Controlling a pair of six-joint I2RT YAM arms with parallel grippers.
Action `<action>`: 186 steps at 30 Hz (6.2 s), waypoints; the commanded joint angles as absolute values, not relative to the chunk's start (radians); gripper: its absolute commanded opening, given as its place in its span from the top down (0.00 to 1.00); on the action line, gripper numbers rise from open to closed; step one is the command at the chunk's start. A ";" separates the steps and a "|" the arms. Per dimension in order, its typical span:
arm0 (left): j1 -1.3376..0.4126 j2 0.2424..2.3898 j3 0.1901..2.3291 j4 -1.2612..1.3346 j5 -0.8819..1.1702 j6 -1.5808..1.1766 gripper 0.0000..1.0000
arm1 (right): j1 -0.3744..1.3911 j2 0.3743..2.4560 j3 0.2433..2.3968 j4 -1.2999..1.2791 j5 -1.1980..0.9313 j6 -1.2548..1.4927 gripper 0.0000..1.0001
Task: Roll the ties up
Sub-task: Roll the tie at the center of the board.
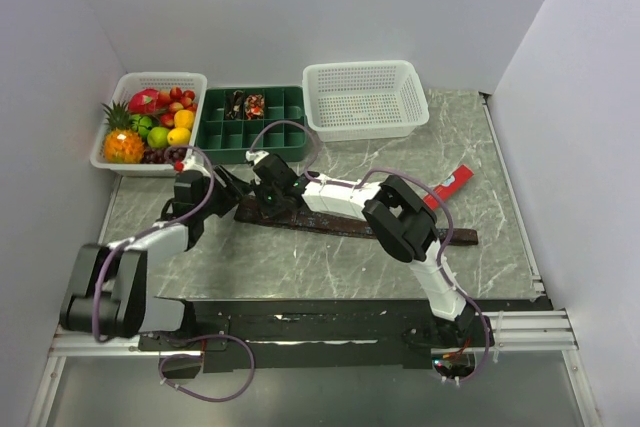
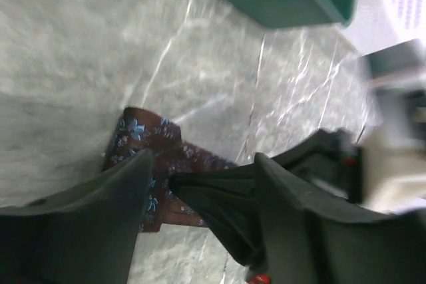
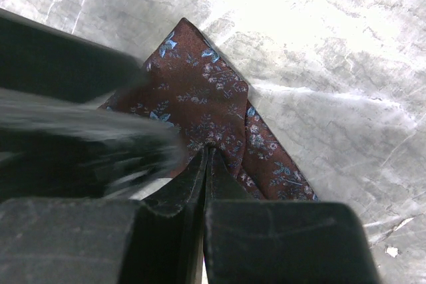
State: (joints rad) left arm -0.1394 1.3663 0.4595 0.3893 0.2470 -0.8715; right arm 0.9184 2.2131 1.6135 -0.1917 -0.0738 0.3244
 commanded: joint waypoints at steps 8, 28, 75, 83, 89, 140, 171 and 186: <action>-0.055 1.305 0.442 0.241 0.242 -0.819 0.26 | 0.914 2.207 1.603 -0.244 -0.048 0.333 1.00; -0.054 1.480 0.307 0.681 0.411 -0.897 0.87 | 0.913 2.217 1.637 -0.270 -0.072 0.337 1.00; -0.328 1.301 0.597 0.064 0.003 -0.678 0.99 | 0.890 2.309 1.688 -0.084 -0.273 0.426 1.00; -0.406 1.322 0.641 0.003 -0.150 -0.686 0.99 | 0.874 2.221 1.687 -0.209 -0.209 0.373 1.00; -0.459 1.376 0.698 -0.083 -0.253 -0.678 0.99 | 0.873 2.180 1.732 -0.311 -0.143 0.345 1.00; -0.629 1.543 0.689 0.160 -0.104 -0.647 0.63 | 0.663 1.865 1.286 -0.022 -0.474 0.396 1.00; -0.644 1.513 0.673 0.153 -0.123 -0.646 0.52 | 0.699 2.046 1.348 -0.225 -0.437 0.350 1.00; -0.643 1.513 0.630 0.212 -0.091 -0.653 0.52 | 0.640 1.954 1.250 -0.022 -0.604 0.430 1.00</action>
